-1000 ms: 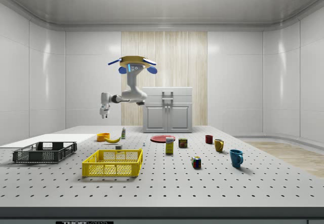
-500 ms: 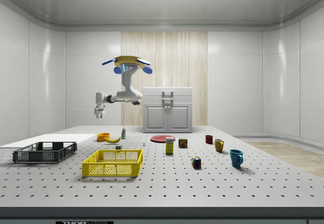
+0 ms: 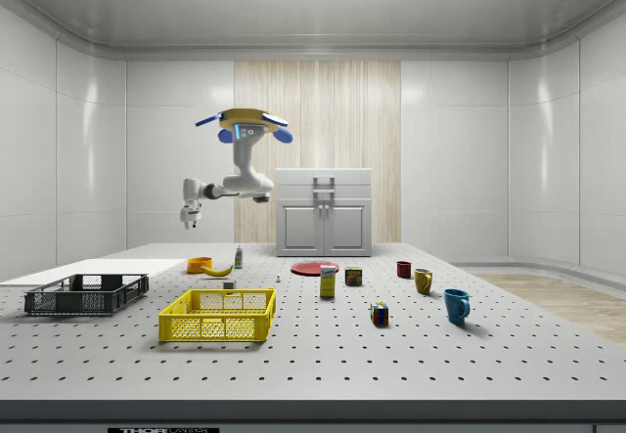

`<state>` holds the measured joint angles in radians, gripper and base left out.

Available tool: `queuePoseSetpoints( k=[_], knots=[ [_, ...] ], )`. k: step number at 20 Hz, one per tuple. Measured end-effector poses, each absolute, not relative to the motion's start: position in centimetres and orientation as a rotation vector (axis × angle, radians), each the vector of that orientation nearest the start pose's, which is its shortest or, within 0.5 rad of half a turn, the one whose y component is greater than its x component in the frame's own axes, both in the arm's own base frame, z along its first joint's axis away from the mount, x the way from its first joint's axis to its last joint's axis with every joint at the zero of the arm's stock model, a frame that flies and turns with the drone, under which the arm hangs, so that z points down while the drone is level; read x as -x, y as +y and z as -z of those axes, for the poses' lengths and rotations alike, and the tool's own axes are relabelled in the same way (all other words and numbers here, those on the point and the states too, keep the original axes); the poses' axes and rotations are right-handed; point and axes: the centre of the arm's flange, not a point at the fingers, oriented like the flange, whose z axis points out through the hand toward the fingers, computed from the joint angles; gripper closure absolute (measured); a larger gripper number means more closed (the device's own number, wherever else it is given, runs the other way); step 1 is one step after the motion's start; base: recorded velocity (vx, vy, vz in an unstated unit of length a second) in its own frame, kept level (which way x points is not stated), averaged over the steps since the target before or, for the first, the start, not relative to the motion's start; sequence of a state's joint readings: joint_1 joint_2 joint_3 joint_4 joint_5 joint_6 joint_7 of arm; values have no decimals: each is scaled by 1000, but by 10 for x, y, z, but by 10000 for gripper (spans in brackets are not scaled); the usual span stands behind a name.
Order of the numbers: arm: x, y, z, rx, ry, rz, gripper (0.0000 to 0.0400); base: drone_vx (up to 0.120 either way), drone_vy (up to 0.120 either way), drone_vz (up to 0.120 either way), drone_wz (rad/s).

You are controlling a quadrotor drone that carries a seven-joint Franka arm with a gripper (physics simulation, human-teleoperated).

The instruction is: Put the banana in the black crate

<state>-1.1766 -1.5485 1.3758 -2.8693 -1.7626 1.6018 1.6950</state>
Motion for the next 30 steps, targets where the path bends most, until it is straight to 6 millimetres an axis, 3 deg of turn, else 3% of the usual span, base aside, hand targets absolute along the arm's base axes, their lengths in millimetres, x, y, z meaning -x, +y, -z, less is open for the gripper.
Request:
queuePoseSetpoints(
  k=[3, 24, 30],
  knots=[
    [-307, 0, -491, -1, -2, -786, 0, -120, 0, -27, 0],
    [-307, 0, -491, -1, -2, -786, 0, -120, 0, -120, 0],
    [-307, 0, -491, -1, -2, -786, 0, -67, 0, -7, 0]
  ],
)
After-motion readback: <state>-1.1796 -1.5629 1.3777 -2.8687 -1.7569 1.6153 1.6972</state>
